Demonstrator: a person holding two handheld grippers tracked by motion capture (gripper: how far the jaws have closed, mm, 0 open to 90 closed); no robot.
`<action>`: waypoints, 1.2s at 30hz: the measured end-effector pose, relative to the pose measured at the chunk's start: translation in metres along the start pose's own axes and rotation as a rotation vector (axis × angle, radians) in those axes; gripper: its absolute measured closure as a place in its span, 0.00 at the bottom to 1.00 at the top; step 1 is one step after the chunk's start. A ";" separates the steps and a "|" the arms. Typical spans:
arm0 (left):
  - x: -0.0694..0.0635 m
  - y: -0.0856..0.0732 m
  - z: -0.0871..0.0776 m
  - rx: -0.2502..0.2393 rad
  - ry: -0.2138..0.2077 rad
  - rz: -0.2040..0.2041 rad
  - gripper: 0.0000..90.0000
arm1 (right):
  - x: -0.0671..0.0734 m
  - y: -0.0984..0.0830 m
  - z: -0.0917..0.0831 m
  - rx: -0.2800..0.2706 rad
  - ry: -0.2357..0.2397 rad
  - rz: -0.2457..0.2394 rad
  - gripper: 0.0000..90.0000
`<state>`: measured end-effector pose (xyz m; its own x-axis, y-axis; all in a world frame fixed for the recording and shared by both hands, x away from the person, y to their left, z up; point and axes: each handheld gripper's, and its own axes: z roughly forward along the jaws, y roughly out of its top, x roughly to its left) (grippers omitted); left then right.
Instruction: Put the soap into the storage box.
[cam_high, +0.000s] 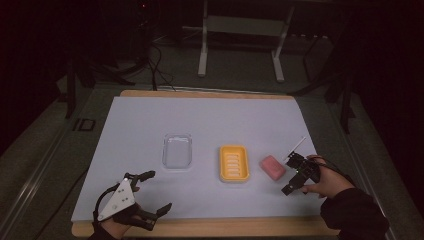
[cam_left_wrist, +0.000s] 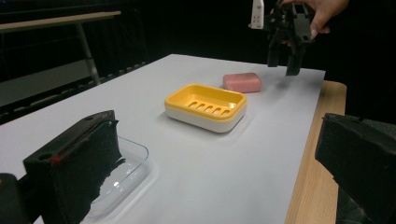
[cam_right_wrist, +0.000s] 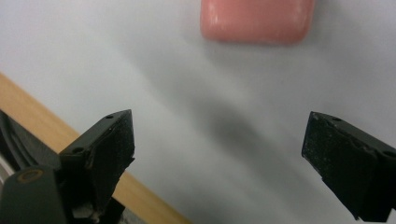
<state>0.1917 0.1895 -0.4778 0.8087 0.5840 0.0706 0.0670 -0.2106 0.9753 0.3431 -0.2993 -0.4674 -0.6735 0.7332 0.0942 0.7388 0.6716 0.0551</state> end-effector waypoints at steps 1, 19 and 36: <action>0.000 0.000 0.000 0.000 -0.001 0.000 0.01 | 0.000 0.002 0.000 -0.006 0.000 -0.001 0.10; 0.000 0.000 0.000 0.001 -0.003 -0.001 0.01 | -0.008 0.026 0.003 -0.259 -0.014 -0.032 0.15; 0.000 0.000 0.000 0.002 -0.006 -0.002 0.01 | -0.010 0.044 0.025 -0.279 -0.047 -0.074 0.26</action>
<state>0.1917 0.1895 -0.4780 0.8120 0.5797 0.0677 0.0692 -0.2109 0.9751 0.3822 -0.2742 -0.4907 -0.7210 0.6921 0.0339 0.6612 0.6726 0.3324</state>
